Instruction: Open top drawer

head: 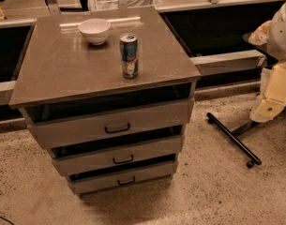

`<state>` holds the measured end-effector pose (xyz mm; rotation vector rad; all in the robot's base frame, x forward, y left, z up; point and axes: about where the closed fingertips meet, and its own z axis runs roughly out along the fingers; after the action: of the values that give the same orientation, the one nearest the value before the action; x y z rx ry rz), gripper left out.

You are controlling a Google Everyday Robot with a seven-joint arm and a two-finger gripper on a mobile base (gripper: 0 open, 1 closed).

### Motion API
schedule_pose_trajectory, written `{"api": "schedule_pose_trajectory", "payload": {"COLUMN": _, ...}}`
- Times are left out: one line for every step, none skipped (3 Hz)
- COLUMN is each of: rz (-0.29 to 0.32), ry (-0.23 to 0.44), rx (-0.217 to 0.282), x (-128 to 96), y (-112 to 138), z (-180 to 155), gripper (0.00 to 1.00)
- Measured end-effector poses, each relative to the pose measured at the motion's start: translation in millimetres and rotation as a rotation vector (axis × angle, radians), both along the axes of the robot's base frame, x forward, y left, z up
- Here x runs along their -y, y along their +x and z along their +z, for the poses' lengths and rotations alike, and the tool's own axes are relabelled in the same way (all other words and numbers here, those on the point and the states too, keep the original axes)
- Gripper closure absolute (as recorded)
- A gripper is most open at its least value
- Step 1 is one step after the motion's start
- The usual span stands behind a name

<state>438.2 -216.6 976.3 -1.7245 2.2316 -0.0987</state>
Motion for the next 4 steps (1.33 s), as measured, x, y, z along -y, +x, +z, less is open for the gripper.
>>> {"api": "schedule_pose_trajectory", "payload": {"rz": 0.008, "ry": 0.011, "rx": 0.011, "x": -2.3, "y": 2.7, "z": 0.2, "gripper": 0.0}}
{"api": "schedule_pose_trajectory", "payload": {"rz": 0.129, "ry": 0.058, "rx": 0.005, "x": -33.7, "y": 12.5, "z": -42.6, "gripper": 0.0}}
{"api": "schedule_pose_trajectory", "payload": {"rz": 0.386, "ry": 0.066, "rx": 0.002, "x": -108.8, "y": 26.6, "z": -139.3, "gripper": 0.0}}
{"api": "schedule_pose_trajectory", "payload": {"rz": 0.402, "ry": 0.117, "rx": 0.065, "x": -107.4, "y": 35.3, "z": -149.7, "gripper": 0.0}}
